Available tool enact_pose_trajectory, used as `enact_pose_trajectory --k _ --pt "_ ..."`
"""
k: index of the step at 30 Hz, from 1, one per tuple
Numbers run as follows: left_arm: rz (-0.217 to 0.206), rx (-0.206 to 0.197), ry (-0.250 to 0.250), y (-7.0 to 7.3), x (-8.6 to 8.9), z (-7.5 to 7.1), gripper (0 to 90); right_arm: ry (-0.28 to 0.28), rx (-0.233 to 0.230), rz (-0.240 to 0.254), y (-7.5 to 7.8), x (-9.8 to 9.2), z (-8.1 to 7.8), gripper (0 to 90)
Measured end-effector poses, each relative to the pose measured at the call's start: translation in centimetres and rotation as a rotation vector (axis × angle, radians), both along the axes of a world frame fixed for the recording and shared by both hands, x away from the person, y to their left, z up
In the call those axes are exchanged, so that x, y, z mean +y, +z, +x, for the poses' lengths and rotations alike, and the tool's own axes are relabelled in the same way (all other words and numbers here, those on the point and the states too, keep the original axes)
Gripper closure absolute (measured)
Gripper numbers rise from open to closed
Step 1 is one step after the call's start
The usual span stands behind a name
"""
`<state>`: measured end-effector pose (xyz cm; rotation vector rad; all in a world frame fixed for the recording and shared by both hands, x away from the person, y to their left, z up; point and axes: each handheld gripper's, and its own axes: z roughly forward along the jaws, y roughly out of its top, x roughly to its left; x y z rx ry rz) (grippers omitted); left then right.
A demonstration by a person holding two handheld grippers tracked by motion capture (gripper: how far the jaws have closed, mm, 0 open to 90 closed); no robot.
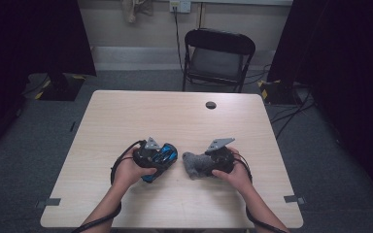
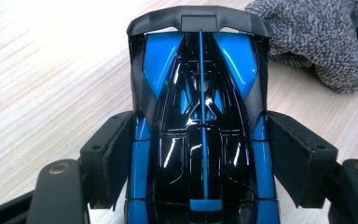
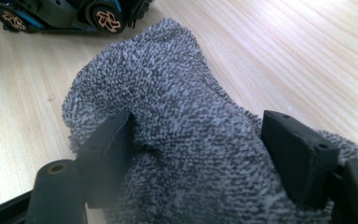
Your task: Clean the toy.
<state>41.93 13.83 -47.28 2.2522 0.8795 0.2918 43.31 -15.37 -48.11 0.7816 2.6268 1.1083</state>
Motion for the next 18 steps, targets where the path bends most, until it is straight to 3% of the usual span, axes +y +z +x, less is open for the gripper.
enact_pose_trajectory --k 8,15,18 --pt "0.024 0.004 -0.009 0.0 -0.1 0.1 27.3 0.016 0.008 -0.027 0.1 -0.2 0.1 25.0" --pt "0.003 0.014 -0.001 -0.9 0.1 0.1 27.5 0.014 0.010 -0.032 -0.3 0.1 0.1 24.7" --pt "0.003 -0.002 -0.022 -0.9 0.2 0.0 27.5 0.009 0.013 -0.031 -0.4 0.0 0.1 24.8"
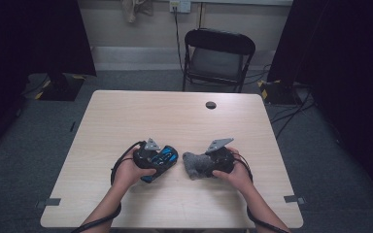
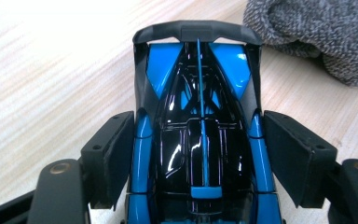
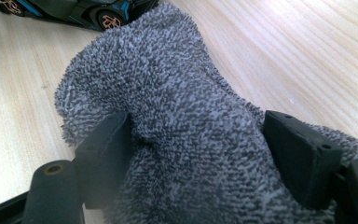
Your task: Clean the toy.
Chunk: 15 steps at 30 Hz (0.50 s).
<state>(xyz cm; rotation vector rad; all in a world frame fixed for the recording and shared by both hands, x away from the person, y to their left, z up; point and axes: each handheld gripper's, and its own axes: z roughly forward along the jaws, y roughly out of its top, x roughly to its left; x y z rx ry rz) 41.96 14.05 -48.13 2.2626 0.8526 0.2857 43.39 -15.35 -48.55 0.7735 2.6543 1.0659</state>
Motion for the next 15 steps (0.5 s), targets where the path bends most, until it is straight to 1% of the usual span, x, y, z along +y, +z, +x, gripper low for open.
enact_pose_trajectory --k 1,2,3,4,5,7,8,9,11,12,13,15 --pt "0.005 0.011 0.004 0.03 0.03 -0.02 27.4 -0.001 -0.001 0.000 -0.03 0.00 -0.01 24.8" --pt "0.012 0.012 0.010 0.03 0.08 -0.02 26.9 -0.001 -0.001 0.000 -0.06 0.01 -0.02 24.7" --pt "0.025 0.003 0.005 -0.03 0.09 -0.02 23.9 -0.002 -0.003 0.000 -0.10 0.04 -0.04 24.7" --pt "0.037 0.005 0.010 -0.15 0.09 -0.07 21.2 -0.003 -0.003 -0.001 -0.11 0.05 -0.05 24.7" --pt "0.032 0.014 0.012 -0.35 0.12 -0.15 21.0 -0.002 -0.004 -0.003 -0.12 0.05 -0.05 24.7" --pt "0.048 0.013 0.008 -0.67 0.20 -0.25 20.2 -0.004 -0.005 -0.001 -0.14 0.05 -0.06 24.8" --pt "0.051 0.020 0.013 -0.84 0.28 -0.34 18.7 -0.005 -0.006 -0.002 -0.15 0.06 -0.06 24.8" --pt "0.047 0.017 0.013 -0.92 0.36 -0.37 16.3 -0.004 -0.006 -0.003 -0.16 0.07 -0.06 24.8" --pt "0.050 0.017 0.008 -0.87 0.46 -0.64 16.3 -0.006 -0.006 -0.003 -0.16 0.07 -0.06 24.9" --pt "0.038 0.013 0.003 -0.76 0.54 -0.82 19.0 -0.006 -0.007 -0.004 -0.18 0.08 -0.05 25.0" --pt "0.050 0.017 0.003 -0.67 0.54 -0.90 25.7 -0.007 -0.004 -0.004 -0.22 0.09 -0.05 25.1" --pt "0.052 0.016 0.012 -0.64 0.56 -0.95 25.8 -0.007 -0.004 -0.005 -0.25 0.11 -0.03 25.3"
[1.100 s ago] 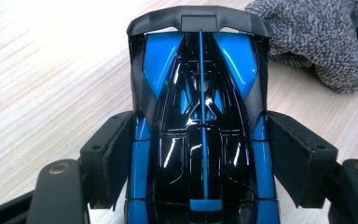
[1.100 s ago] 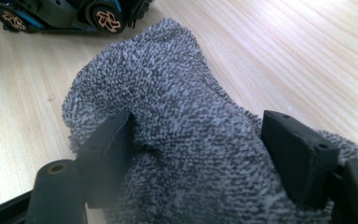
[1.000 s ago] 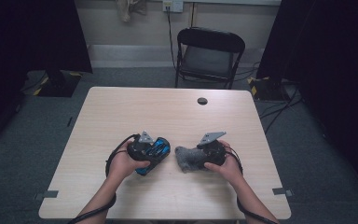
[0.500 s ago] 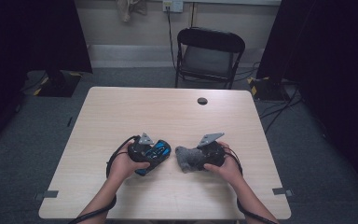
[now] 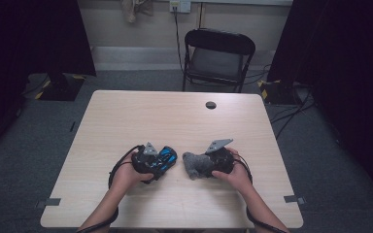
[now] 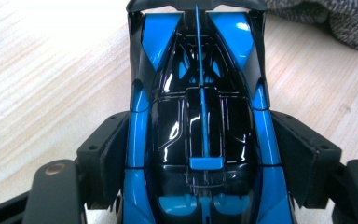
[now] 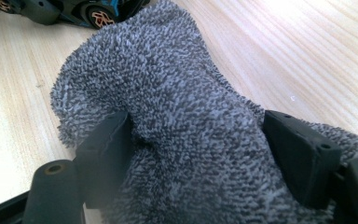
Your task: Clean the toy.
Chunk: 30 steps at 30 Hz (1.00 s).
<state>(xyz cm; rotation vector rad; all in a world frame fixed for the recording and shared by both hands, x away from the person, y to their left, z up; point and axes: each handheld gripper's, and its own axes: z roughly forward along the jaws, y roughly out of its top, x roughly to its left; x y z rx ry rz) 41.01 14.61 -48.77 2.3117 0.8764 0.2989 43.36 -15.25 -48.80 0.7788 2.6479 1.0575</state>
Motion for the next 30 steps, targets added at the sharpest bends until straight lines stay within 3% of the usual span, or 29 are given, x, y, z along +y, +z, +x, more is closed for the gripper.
enact_pose_trajectory --k 6,8,15,18,24,30 --pt "0.009 -0.006 0.001 0.1 -0.2 -0.1 26.1 -0.013 -0.002 0.001 0.0 0.0 -0.1 29.6" --pt "-0.007 0.004 -0.003 0.1 -0.2 -0.2 26.1 -0.022 0.001 0.005 0.1 -0.2 0.1 33.6" --pt "-0.044 0.004 -0.023 1.3 -0.6 0.0 26.1 -0.066 0.010 -0.021 0.5 -0.3 0.2 61.2" --pt "-0.056 0.001 -0.036 1.9 -0.9 0.0 26.1 -0.073 0.023 -0.030 0.7 -0.3 0.3 68.2" --pt "-0.082 0.006 -0.070 2.8 -1.6 -0.5 26.1 -0.138 0.025 -0.033 1.2 -0.5 0.6 72.2" --pt "-0.103 -0.013 -0.117 3.7 -2.9 -1.0 26.1 -0.246 0.022 0.039 2.5 -1.3 1.6 72.4"
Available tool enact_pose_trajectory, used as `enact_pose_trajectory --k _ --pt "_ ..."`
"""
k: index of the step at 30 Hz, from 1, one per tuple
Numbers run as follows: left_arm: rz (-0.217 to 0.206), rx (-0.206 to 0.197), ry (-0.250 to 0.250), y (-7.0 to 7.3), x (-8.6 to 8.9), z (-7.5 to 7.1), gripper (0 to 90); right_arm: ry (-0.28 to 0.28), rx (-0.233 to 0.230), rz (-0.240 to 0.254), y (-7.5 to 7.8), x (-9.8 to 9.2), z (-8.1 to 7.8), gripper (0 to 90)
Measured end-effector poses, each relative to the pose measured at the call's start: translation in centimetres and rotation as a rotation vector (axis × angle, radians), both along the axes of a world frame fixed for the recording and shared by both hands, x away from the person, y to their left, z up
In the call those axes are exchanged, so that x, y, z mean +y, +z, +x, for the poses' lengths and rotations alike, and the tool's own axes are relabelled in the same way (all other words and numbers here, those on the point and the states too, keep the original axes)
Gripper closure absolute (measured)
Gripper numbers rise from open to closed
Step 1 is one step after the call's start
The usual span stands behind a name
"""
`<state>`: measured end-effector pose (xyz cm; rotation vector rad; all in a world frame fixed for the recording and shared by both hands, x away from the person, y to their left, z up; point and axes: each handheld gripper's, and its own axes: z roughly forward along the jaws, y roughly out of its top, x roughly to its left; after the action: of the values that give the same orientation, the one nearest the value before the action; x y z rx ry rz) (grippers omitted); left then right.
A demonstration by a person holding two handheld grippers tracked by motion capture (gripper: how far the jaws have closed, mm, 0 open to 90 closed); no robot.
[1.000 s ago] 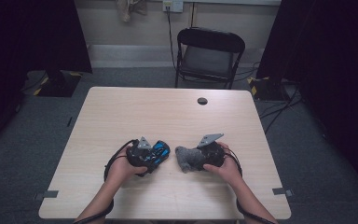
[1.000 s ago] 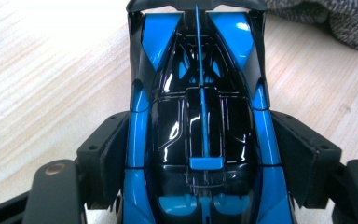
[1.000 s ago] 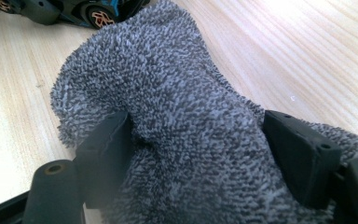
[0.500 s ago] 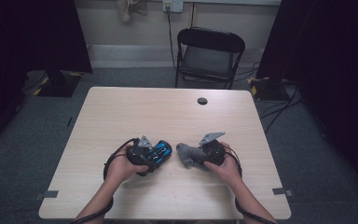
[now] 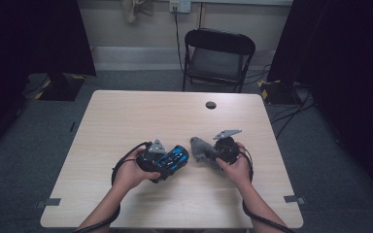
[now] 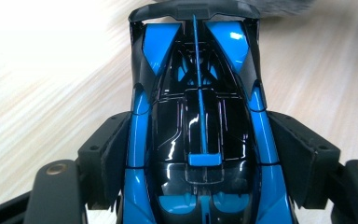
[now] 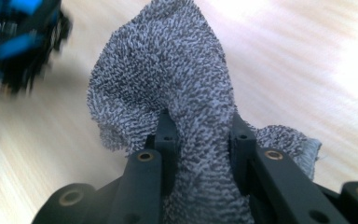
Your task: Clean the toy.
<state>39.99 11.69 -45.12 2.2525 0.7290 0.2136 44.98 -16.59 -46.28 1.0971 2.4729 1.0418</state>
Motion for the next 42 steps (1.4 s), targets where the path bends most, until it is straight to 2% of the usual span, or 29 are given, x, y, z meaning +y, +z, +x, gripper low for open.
enact_pose_trajectory --k 3,5,7,10,11,14,17,20,25,27,34,36,38,39,42 --pt "-0.018 -0.002 -0.019 0.3 -0.7 0.0 26.7 -0.019 -0.014 -0.010 0.5 0.6 0.3 72.4" --pt "0.007 -0.004 -0.034 0.2 -1.3 0.0 26.7 -0.016 -0.016 -0.003 0.6 1.2 0.4 72.3" --pt "0.033 -0.017 -0.037 -0.4 -1.6 0.1 26.8 -0.007 -0.015 -0.017 0.5 1.9 0.4 72.3" --pt "0.014 0.018 -0.023 -1.2 -1.5 0.4 26.8 0.006 0.001 -0.038 -0.2 2.5 0.4 72.2" --pt "0.024 0.016 -0.023 -1.5 -1.5 0.4 26.8 0.009 0.008 -0.034 -0.4 2.5 0.4 72.2" --pt "0.012 0.029 -0.020 -2.2 -1.2 0.4 26.8 0.004 0.021 -0.029 -0.8 2.2 0.3 72.2" --pt "0.024 0.026 -0.016 -2.6 -0.9 0.4 26.7 0.002 0.024 -0.043 -1.1 1.9 0.3 72.1" --pt "0.049 0.040 -0.019 -3.0 -0.8 0.4 26.7 0.010 0.021 -0.053 -1.2 1.9 0.2 72.1" --pt "0.056 0.029 -0.024 -3.2 -0.9 0.4 26.5 0.006 0.030 -0.043 -1.6 1.9 0.2 71.9" --pt "0.096 0.028 -0.043 -3.3 -1.0 0.4 26.0 0.006 0.030 -0.042 -1.7 1.9 0.1 71.7" --pt "0.089 0.034 -0.030 -3.6 -1.1 0.6 23.7 0.012 0.034 -0.044 -1.7 1.9 0.1 71.5" --pt "0.099 0.013 -0.040 -3.8 -1.2 0.6 19.9 0.012 0.034 -0.044 -1.8 1.9 0.1 71.5" --pt "0.071 -0.007 -0.041 -4.0 -1.4 0.5 17.6 0.013 0.032 -0.041 -1.8 1.9 0.1 71.5" --pt "0.066 -0.011 -0.034 -4.0 -1.5 0.4 25.7 0.010 0.034 -0.039 -1.8 1.9 0.1 71.5" --pt "0.079 -0.004 -0.013 -3.8 -1.6 0.3 26.0 0.006 0.033 -0.037 -1.9 1.9 0.0 71.5"
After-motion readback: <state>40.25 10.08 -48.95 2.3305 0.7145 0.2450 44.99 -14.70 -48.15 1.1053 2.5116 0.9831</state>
